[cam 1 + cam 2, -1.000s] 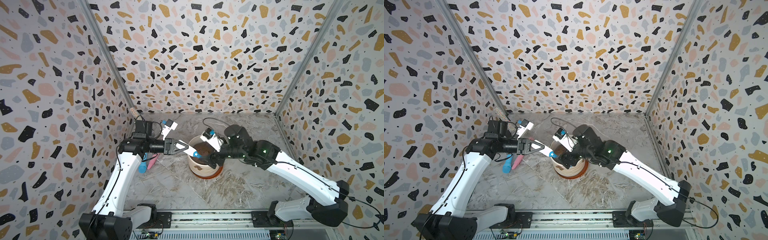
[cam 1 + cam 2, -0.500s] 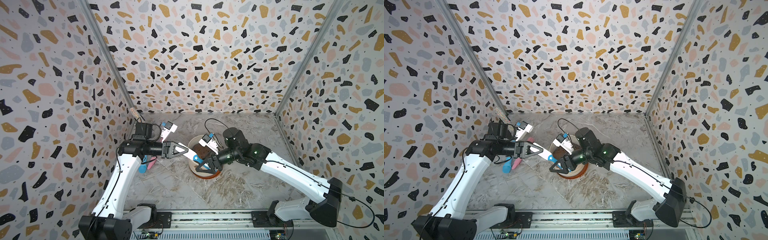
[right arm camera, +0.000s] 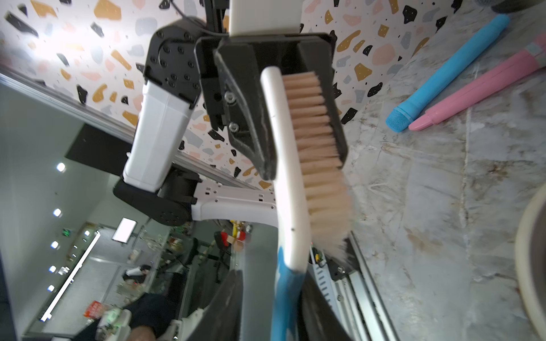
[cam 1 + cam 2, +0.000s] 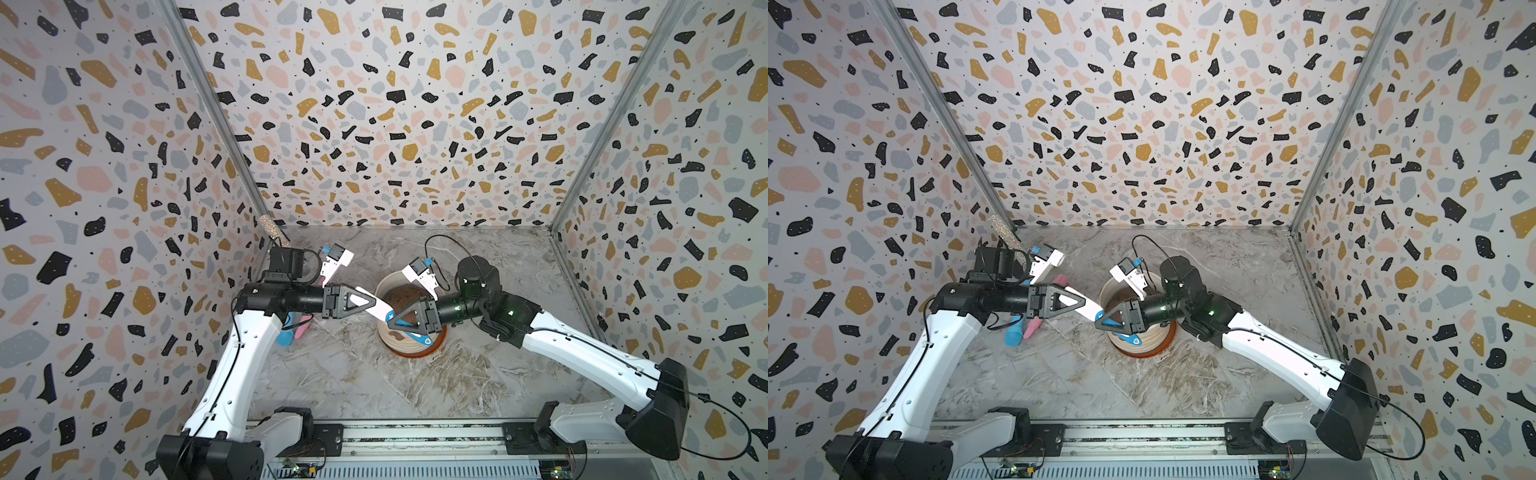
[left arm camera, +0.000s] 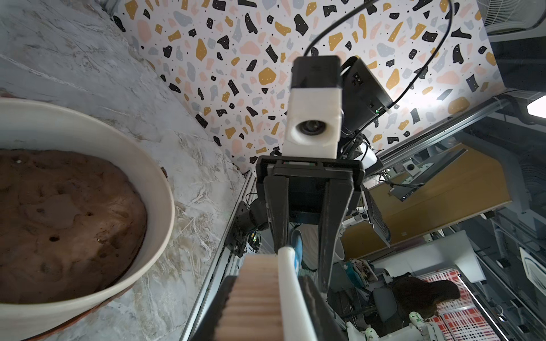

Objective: Scrub the dried mud off the ceramic pot
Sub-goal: Adjust the brush.

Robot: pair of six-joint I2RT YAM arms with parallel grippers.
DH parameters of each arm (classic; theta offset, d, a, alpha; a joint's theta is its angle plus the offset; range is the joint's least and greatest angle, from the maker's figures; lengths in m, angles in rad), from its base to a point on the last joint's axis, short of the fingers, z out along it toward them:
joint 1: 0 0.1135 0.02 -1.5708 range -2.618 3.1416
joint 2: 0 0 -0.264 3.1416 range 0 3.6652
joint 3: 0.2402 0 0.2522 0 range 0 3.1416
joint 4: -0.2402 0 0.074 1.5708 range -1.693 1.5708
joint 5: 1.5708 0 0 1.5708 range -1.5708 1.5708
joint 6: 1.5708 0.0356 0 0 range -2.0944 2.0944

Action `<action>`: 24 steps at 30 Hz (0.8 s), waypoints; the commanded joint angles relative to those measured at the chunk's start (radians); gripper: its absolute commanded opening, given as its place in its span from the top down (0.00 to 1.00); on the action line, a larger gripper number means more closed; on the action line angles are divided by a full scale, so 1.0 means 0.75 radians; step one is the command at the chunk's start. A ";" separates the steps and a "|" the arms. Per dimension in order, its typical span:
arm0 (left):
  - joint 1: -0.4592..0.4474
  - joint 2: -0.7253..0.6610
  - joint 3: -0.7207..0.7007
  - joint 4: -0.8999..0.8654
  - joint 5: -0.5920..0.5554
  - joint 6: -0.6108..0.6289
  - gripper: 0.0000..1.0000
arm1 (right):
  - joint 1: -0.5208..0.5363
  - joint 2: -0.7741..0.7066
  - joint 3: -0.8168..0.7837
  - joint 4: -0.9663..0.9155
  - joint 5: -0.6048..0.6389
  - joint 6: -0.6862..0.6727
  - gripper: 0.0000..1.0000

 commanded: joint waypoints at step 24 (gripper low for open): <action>0.136 0.013 0.010 0.031 -0.583 0.021 0.00 | -0.073 -0.125 0.165 -0.933 0.362 -0.760 1.00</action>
